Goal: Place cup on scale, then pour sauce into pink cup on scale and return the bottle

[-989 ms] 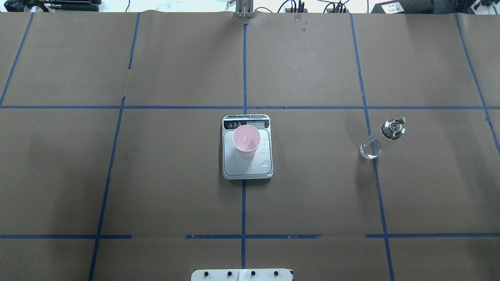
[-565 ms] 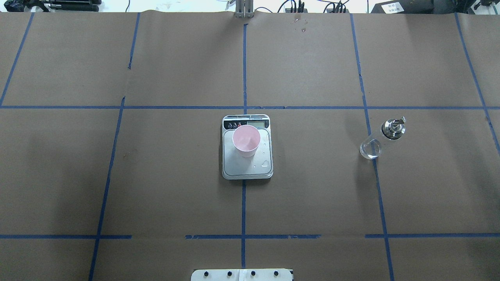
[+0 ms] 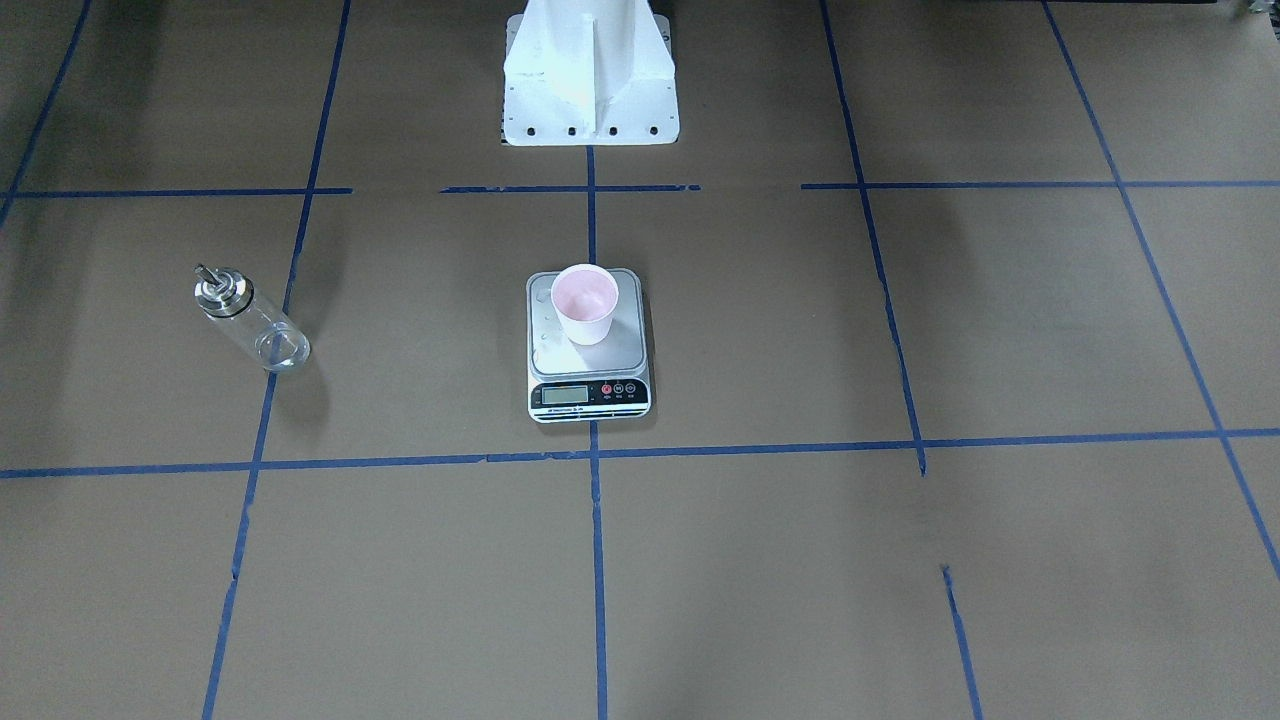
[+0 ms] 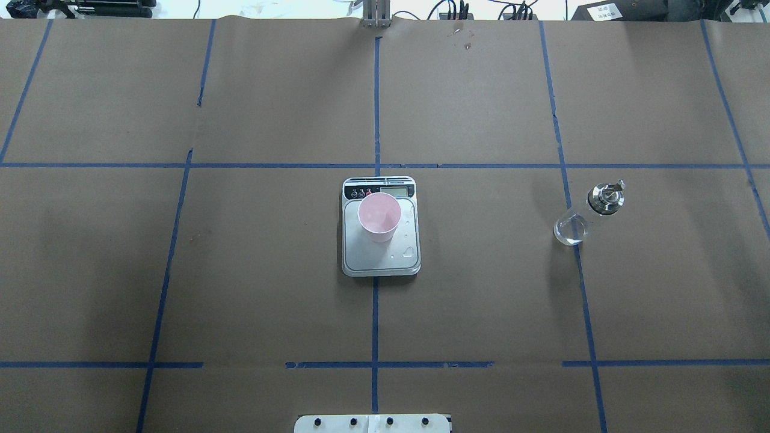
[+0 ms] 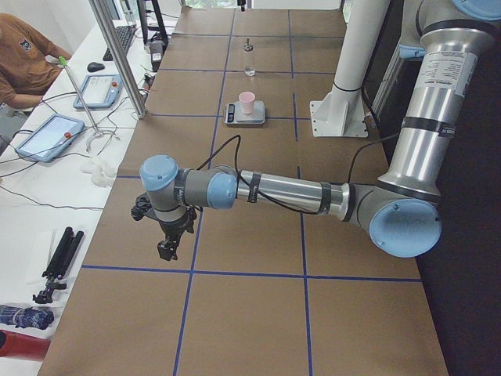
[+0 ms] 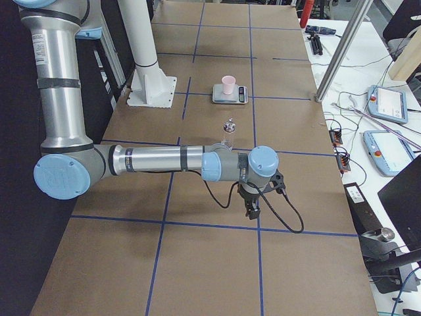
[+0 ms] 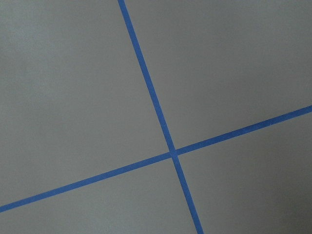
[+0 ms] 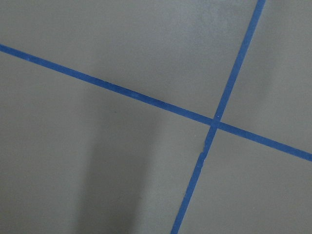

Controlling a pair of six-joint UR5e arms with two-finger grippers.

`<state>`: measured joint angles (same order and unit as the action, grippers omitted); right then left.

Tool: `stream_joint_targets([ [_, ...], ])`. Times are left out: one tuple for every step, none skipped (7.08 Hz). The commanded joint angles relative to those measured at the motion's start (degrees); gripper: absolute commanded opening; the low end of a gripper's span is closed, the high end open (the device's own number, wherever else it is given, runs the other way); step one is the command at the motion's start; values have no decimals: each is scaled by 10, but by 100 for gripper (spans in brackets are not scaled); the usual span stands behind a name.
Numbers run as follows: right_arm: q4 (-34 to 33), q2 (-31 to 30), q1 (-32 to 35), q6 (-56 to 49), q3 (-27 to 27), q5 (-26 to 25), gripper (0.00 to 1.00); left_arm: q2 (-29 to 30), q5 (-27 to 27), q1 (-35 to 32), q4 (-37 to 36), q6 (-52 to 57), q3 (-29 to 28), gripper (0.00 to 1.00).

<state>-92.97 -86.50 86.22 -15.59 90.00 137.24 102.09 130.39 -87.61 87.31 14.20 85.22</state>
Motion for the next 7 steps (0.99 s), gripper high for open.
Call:
stream_joint_targets([
  [1, -1, 0, -1, -6, 0, 100, 0, 1, -1, 0, 0, 2, 100],
  [0, -1, 0, -1, -9, 0, 100, -1, 1, -1, 2, 0, 0, 100],
  [0, -1, 0, -1, -12, 0, 100, -5, 2, -2, 4, 1, -1, 100],
  [0, -1, 0, -1, -13, 0, 100, -2, 2, -2, 1, 0, 2, 100],
  [1, -1, 0, -1, -15, 0, 100, 1, 0, -1, -1, 0, 6, 100],
  [1, -1, 0, -1, -15, 0, 100, -7, 1, -2, 0, 1, 9, 100],
  [1, 0, 0, -1, -16, 0, 100, -17, 3, -2, 5, 2, 2, 100],
])
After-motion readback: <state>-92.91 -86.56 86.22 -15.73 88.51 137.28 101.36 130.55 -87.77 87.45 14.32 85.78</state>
